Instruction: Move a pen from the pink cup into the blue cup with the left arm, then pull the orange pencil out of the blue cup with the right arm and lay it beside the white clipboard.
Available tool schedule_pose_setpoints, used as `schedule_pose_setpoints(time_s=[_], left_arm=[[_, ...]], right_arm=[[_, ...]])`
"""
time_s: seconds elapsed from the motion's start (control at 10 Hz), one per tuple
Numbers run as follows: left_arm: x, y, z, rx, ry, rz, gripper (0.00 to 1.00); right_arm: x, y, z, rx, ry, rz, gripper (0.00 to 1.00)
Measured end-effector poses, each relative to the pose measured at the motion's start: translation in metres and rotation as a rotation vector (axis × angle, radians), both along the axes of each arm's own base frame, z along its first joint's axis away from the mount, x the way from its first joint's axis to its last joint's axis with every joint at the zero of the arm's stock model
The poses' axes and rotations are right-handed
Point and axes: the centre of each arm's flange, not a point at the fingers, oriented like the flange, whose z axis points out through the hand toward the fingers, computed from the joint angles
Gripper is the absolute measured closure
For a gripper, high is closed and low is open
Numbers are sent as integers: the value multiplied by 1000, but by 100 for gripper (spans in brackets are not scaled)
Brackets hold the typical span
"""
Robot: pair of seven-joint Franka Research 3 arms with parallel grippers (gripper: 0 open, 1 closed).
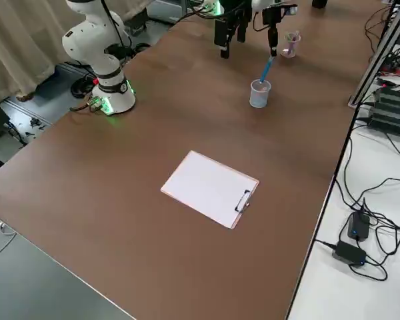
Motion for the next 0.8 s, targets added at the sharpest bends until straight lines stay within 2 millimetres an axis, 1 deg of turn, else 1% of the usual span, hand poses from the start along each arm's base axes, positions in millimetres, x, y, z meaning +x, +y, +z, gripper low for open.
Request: schedule_pose_setpoints(time_s=[0.2,0.4,0.6,0.7,0.8], left_arm=[[-1,-2,-5,0,1,-3,82],[-4,-5,-5,-4,-1,-9,54],[-4,-5,-4,-6,-3,-9,22],[-3,-5,-3,-8,-5,-8,8],[-2,-6,-1,-11,-8,-7,0]], right_arm=[[0,0,0,0,0,0,0],[0,0,0,0,0,0,0],[0,0,0,0,0,0,0],[0,0,0,0,0,0,0],[0,0,0,0,0,0,0]])
